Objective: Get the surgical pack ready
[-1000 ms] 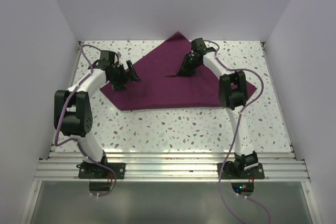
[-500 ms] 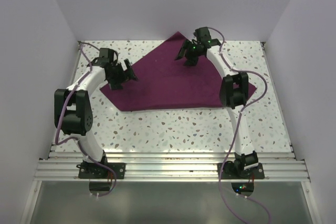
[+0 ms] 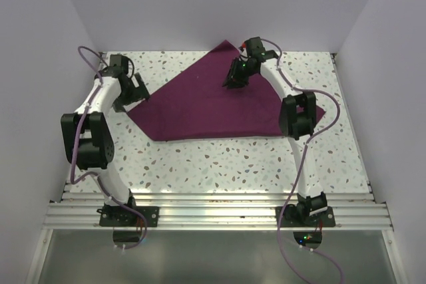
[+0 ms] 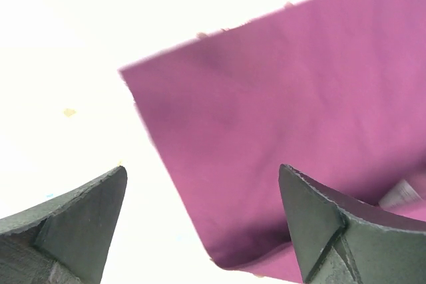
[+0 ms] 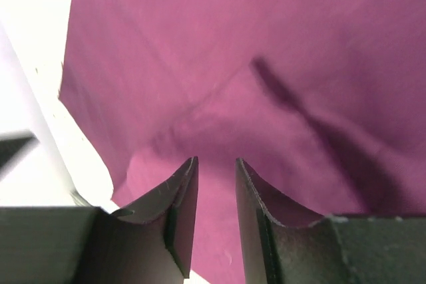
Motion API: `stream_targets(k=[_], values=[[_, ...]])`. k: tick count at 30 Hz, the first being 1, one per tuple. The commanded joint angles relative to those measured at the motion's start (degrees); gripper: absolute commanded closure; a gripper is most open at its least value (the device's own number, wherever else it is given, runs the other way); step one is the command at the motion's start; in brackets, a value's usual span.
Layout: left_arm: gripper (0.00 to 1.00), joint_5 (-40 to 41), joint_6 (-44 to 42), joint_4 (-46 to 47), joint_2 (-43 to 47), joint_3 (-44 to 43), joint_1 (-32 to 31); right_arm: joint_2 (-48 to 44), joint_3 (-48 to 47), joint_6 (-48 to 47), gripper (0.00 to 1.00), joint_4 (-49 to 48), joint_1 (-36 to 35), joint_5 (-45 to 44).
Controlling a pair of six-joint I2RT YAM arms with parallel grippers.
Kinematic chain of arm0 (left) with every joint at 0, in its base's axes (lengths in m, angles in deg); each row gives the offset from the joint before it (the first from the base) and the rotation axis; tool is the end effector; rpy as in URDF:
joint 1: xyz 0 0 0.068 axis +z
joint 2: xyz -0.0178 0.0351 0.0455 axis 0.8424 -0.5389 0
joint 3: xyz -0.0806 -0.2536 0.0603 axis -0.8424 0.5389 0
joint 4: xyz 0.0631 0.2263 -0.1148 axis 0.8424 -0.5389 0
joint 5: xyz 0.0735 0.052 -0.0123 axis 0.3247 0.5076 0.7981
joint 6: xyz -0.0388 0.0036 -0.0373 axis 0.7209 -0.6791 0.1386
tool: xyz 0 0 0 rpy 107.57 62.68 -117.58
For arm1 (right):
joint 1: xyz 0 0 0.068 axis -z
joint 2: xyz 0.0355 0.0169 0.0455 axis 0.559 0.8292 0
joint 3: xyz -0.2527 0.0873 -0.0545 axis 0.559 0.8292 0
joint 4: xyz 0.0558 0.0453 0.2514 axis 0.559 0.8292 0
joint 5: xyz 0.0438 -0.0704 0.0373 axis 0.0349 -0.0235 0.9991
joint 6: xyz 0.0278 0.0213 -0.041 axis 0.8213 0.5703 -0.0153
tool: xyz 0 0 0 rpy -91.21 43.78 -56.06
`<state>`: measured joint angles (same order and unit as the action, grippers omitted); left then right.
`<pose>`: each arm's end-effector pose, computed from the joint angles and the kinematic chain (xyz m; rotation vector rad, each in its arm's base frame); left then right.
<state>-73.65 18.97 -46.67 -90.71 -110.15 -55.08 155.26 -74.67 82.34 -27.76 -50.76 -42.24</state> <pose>0.3805 0.0173 0.2376 -0.7435 2.5872 -0.0724 0.5159 0.1720 0.2045 0.2002 2.6401 0.9156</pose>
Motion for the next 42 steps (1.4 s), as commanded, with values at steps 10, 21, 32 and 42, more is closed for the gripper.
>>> stream_targets(k=[10, 21, 32, 42], values=[[0.02, -0.9, -5.8, -0.5, -4.9, -1.2, 9.9, -14.7, 7.4, -7.2, 0.85, 5.2, -11.3, 0.7], [0.11, -7.7, -8.8, 8.2, -6.1, 3.1, 10.3, -11.5, 6.0, -6.2, 0.86, 5.9, -24.6, -1.8], [0.12, -11.2, -9.8, 13.9, -12.4, 1.1, 10.4, -9.3, 6.2, -6.4, 0.90, 6.3, -25.1, -2.9], [0.19, -15.6, -10.2, 16.0, -13.2, 4.2, 10.3, -6.9, 5.1, -6.7, 0.91, 7.3, -25.9, -2.6]])
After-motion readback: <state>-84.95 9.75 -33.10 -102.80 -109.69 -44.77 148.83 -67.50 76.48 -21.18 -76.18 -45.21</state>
